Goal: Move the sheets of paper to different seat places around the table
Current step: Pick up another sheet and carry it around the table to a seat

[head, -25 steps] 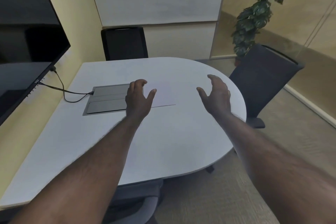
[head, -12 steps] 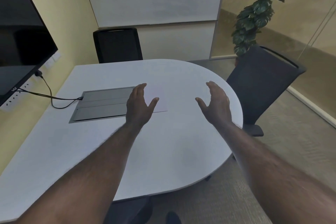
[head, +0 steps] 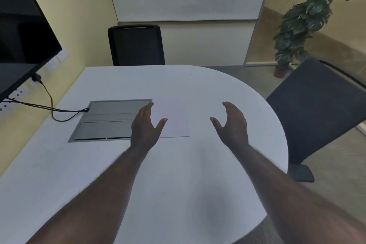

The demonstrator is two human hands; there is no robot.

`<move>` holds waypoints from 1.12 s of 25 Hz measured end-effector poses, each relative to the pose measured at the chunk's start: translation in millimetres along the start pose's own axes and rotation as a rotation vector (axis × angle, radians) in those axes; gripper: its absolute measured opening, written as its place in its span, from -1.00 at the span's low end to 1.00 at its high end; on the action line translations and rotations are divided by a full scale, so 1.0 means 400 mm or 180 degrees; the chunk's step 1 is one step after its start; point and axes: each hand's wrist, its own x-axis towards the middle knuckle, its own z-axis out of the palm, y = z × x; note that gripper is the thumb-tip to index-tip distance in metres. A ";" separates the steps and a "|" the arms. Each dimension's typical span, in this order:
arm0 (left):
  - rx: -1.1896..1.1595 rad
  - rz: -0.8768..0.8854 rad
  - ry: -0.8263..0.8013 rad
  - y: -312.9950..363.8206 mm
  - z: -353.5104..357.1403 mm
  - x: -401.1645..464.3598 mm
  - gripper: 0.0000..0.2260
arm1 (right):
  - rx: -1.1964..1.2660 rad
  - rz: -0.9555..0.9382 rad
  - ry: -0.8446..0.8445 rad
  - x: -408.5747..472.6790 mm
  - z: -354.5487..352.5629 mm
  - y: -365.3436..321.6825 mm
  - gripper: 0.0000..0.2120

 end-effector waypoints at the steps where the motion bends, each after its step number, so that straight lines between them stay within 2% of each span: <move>1: 0.0018 -0.0050 0.0013 -0.012 0.006 0.013 -0.41 | 0.0022 0.0020 -0.0046 0.018 0.021 -0.002 -0.41; 28: 0.0473 -0.1011 -0.0325 -0.308 0.306 0.275 -0.50 | 0.0276 0.0701 -0.1152 0.293 0.557 0.104 -0.47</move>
